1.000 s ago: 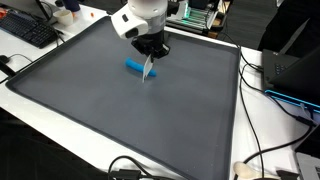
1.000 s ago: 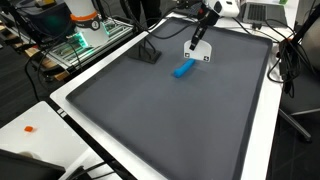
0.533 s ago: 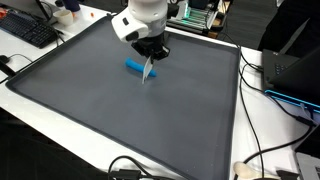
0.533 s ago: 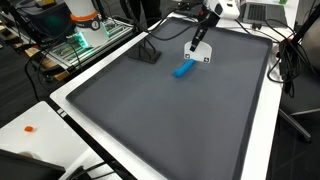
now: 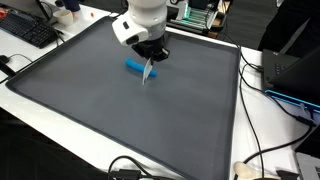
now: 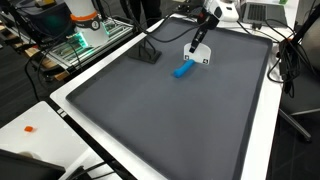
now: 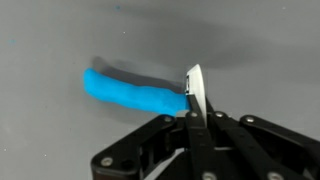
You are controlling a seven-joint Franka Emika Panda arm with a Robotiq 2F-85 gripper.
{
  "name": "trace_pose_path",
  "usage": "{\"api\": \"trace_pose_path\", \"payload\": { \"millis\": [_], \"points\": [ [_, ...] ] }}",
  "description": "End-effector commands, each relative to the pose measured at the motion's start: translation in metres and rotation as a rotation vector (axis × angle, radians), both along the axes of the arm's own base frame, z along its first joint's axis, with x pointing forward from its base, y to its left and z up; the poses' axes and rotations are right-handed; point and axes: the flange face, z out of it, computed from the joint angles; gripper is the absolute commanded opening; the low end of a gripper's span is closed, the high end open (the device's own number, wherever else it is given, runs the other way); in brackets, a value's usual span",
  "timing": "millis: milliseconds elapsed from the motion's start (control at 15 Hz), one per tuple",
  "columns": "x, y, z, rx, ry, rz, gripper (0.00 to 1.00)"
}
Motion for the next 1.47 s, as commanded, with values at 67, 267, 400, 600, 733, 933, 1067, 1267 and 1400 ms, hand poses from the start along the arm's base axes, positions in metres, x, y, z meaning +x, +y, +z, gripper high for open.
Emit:
{"api": "trace_pose_path", "payload": {
  "millis": [67,267,400,600,733,933,1067,1267,1400],
  "points": [
    [0.002,0.0,-0.02,-0.031,0.061,0.004,0.01],
    [0.002,0.0,-0.024,-0.048,0.096,0.006,0.01],
    [0.002,-0.002,-0.024,-0.042,0.119,0.006,0.01],
    [-0.003,-0.004,-0.023,-0.039,0.152,0.006,0.01],
    [-0.005,-0.005,-0.021,-0.036,0.154,0.001,0.01],
    [-0.006,-0.005,-0.017,-0.027,0.155,-0.004,0.01],
    [-0.006,-0.004,-0.016,-0.02,0.15,-0.005,0.01],
    [-0.008,-0.005,-0.014,-0.015,0.164,-0.004,0.01],
    [-0.01,-0.005,-0.015,-0.006,0.177,-0.003,0.01]
  ]
}}
